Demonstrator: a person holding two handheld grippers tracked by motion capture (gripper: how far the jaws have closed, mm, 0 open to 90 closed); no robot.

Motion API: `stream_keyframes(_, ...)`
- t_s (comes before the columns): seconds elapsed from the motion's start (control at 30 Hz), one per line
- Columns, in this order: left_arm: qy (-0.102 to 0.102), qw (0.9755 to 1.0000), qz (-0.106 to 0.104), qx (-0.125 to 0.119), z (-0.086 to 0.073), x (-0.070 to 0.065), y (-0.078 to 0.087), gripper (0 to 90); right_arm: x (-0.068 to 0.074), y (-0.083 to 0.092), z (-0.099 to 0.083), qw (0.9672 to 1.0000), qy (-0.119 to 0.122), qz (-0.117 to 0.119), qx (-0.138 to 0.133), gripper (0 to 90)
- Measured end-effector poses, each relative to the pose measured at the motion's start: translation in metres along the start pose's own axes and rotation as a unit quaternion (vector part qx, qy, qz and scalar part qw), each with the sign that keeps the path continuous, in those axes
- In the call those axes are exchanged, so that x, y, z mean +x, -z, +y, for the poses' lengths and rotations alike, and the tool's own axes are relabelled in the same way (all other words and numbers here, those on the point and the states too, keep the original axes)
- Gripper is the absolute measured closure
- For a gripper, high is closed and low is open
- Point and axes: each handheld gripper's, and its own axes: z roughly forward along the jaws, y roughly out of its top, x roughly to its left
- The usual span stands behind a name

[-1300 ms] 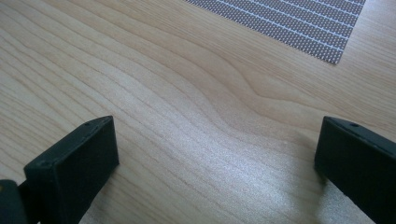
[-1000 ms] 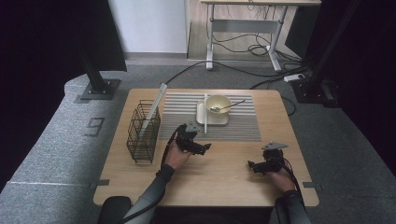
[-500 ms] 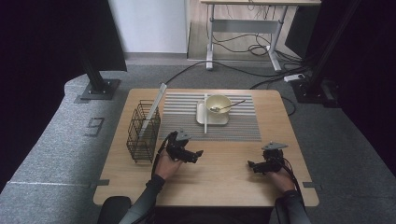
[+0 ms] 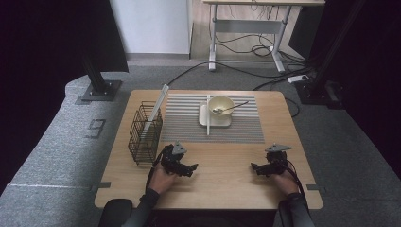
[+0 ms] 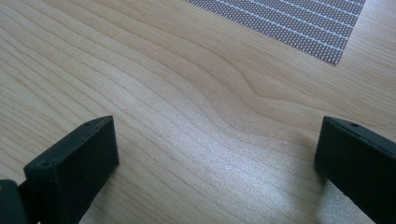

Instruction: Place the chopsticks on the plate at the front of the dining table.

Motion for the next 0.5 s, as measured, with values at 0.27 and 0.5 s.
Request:
stream_keyframes(0.27,-0.001,0.9995,0.009,0.031,-0.014,-0.001,-0.007,0.0,0.001,0.0,0.0,1.0,-0.002,-0.002,0.0,0.0)
stream_keyframes(0.5,-0.002,0.9985,0.004,0.054,-0.015,-0.001,-0.014,0.0,0.001,0.0,0.0,1.0,-0.002,-0.002,-0.001,0.0)
